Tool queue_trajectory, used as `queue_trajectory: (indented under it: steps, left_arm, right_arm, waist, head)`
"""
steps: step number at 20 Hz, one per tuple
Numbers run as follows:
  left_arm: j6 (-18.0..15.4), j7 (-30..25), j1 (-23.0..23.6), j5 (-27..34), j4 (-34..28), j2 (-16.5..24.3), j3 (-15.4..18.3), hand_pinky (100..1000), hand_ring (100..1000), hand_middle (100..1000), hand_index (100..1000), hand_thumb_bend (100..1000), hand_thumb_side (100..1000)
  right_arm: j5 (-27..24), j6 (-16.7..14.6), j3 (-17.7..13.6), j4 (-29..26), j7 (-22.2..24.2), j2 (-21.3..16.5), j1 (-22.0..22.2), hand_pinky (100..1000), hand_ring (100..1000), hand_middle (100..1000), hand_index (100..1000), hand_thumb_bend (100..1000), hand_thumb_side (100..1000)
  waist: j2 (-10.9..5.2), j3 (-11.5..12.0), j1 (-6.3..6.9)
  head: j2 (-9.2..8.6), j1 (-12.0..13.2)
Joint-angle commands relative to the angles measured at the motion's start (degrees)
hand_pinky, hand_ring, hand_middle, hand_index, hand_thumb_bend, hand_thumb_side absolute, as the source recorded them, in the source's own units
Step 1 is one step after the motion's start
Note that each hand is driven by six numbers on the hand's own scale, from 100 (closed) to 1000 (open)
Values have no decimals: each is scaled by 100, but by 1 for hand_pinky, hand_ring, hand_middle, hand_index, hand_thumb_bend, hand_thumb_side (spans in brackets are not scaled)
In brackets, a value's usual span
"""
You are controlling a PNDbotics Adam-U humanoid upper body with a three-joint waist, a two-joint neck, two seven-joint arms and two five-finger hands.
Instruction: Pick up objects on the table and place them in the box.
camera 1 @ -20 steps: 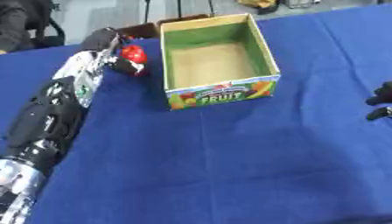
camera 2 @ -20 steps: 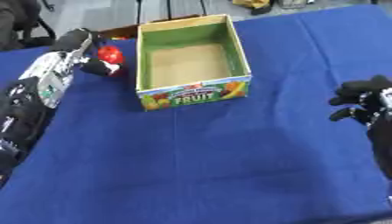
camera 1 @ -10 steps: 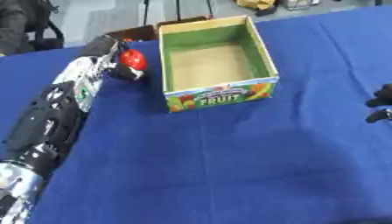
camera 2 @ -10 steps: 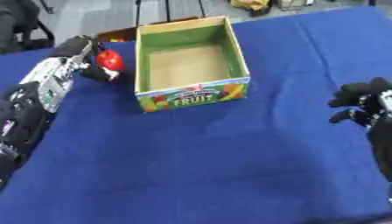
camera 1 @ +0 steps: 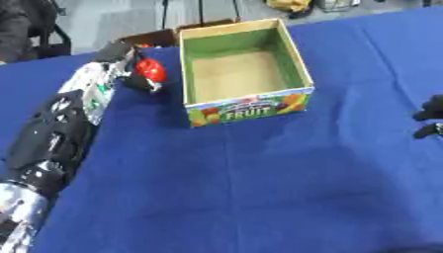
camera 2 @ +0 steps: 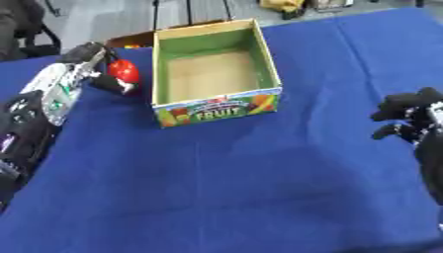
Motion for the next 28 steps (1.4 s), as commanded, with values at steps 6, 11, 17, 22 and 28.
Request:
queue_trajectory:
  steps: [6,11,17,22,28]
  left_arm:
    - [-26,-264,118,-22,139,-87,-90,445,436,506,697,470,371]
    - [-30,-54,126,-50,60,-85,-95,306,306,355,526,411,309]
    - [-29,65,57,142,-286,42,-108,274,267,311,514,379,313]
    - [-14,-120,-121,434,-771,279,-105,273,258,299,506,313,395]
    - [-54,-166,-319,659,-1442,392,-176,270,250,289,498,369,349]
  right_arm:
    - [2,-8,-43,-119,-5,-98,-33,484,629,594,678,100,847]
    - [1,-12,-49,-115,-9,-88,-27,484,631,594,678,100,846]
    - [1,-17,-64,-104,-26,-84,1,484,633,594,677,100,843]
    - [5,-21,-74,-89,-37,-95,40,484,634,594,677,100,842]
    - [5,-24,-72,-77,-35,-102,63,484,636,593,677,100,840]
  waist:
    - [-92,3,-43]
    - [-117,6,-51]
    - [-169,25,-71]
    - [-232,64,-90]
    - [-310,99,-91]
  head:
    - [-94,-21]
    - [-93,-35]
    - [-74,-58]
    - [-48,-80]
    - [-31,-99]
